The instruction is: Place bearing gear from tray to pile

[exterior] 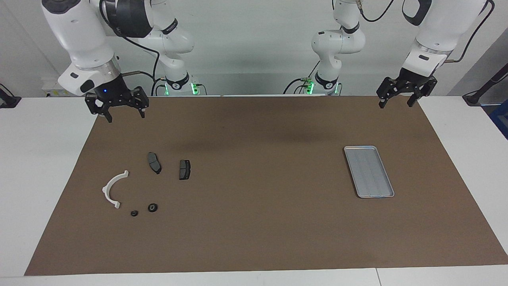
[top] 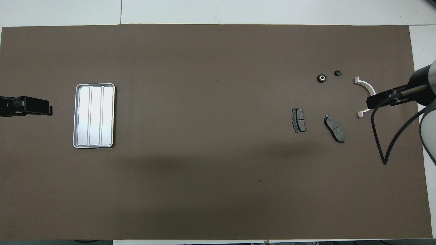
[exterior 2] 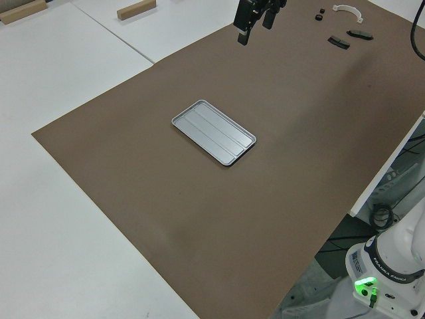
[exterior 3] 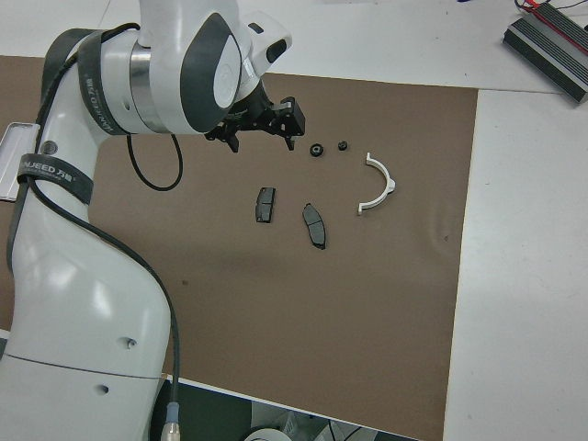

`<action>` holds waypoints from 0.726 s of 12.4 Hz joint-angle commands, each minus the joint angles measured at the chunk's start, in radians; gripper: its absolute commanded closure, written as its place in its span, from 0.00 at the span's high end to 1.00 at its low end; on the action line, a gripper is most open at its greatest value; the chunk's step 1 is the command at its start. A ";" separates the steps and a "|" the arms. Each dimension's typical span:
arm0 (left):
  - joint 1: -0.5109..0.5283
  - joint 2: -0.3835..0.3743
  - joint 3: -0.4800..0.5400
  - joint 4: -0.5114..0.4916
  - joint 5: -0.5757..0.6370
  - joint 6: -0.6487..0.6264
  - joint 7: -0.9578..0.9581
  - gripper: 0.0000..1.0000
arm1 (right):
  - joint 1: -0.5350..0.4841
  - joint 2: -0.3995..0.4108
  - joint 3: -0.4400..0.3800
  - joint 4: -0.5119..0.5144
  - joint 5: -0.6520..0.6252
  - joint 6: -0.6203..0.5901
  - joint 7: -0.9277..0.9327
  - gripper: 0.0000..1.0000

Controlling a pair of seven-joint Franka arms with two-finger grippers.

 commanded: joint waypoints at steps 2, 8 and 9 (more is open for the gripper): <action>-0.014 -0.037 0.009 -0.047 0.005 0.025 0.009 1.00 | 0.021 -0.044 -0.016 -0.030 0.015 -0.039 0.052 1.00; -0.014 -0.037 0.009 -0.047 0.005 0.027 0.009 1.00 | 0.024 -0.080 -0.012 -0.027 0.015 -0.063 0.054 1.00; -0.014 -0.037 0.009 -0.047 0.005 0.027 0.009 1.00 | 0.023 -0.084 -0.010 -0.027 0.015 -0.068 0.054 1.00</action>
